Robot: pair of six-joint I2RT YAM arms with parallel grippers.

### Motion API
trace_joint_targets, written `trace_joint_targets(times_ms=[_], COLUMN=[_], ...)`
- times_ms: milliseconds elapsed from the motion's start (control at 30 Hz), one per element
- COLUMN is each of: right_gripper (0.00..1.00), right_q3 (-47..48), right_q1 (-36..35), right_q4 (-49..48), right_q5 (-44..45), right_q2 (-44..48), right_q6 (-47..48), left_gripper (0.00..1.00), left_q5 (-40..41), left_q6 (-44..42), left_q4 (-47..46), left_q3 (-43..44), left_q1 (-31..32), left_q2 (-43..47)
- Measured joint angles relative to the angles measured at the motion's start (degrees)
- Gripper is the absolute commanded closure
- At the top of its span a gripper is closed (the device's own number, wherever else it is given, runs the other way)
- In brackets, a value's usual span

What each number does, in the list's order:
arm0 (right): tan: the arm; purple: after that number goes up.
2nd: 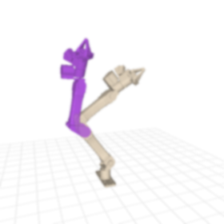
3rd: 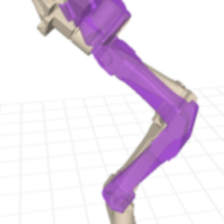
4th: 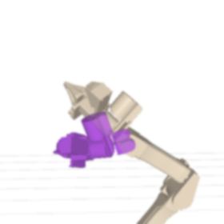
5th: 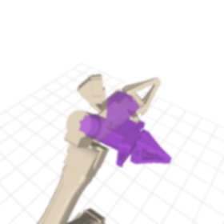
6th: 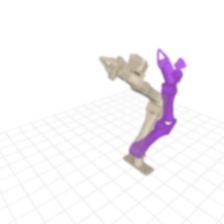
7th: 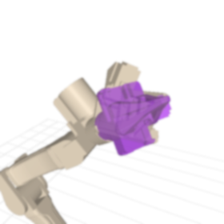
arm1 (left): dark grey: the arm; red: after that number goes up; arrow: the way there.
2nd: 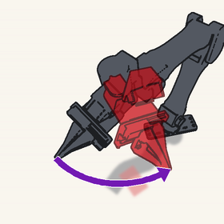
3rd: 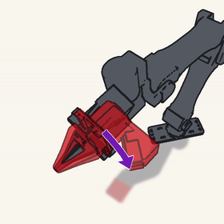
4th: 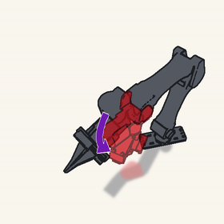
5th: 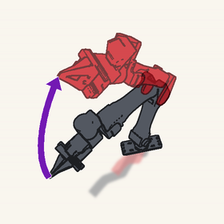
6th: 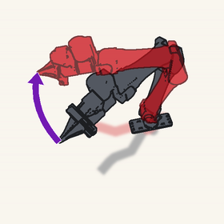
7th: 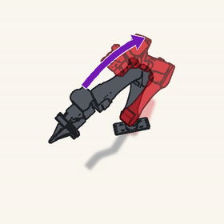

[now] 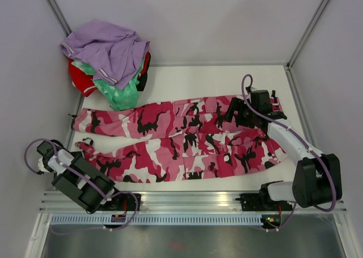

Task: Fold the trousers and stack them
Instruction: Flatten the trousers out

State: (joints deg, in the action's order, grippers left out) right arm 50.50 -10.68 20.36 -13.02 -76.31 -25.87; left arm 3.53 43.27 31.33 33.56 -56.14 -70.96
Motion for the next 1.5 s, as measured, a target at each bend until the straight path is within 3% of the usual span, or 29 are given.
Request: trace_joint_targets(times_ms=[300,367,400,667,933,1067,1233,1333,1367,1433,1500], right_gripper=[0.07,0.07,0.07,0.07,0.07,0.07,0.06,0.06,0.06,0.06,0.05], right_q3=[0.0,0.0,0.0,0.0,0.57,1.64,1.84,1.84,1.84,1.84,1.84], right_q1=[0.0,0.0,0.0,-0.04,-0.04,-0.04,-0.09,-0.09,-0.09,-0.09,-0.09], right_q4=[-0.22,-0.24,-0.22,-0.22,-0.33,-0.72,-1.11,-1.38,-1.51,-1.53,-1.53], right_q5=[1.33,1.51,1.55,2.43,2.25,1.68,1.29,1.27,1.25,1.25,1.27], right_q2=[-1.42,-1.42,-1.44,-2.43,-4.22,-5.57,-5.84,-5.84,-5.84,-5.86,-5.92], right_q6=[-0.5,-0.5,-0.48,-0.46,-0.44,-0.39,-0.37,-0.42,-0.42,-0.42,-0.42], left_gripper=[0.61,0.91,0.98,0.98,0.98,0.98,0.98,0.7,0.37,0.06,0.0], left_q5=[-0.87,-0.15,0.35,4.17,17.49,23.89,28.33,27.96,27.36,25.64,23.26], left_q6=[-1.6,-1.57,-1.81,-1.6,4.24,7.91,10.36,10.01,9.27,7.74,6.03], left_q4=[-5.33,-6.51,-6.99,-5.64,10.88,15.8,20.04,19.61,19.06,18.01,16.92], left_q3=[2.49,2.8,2.91,3.15,7.34,9.86,9.94,9.77,9.53,9.01,8.9], left_q1=[1.73,3.39,4.17,6.03,5.55,2.91,-2.56,-3.52,-3.52,-3.52,-3.52], left_q2=[-6.27,-7.02,-7.39,-6.21,6.01,10.58,9.57,7.28,6.93,6.95,7.76])
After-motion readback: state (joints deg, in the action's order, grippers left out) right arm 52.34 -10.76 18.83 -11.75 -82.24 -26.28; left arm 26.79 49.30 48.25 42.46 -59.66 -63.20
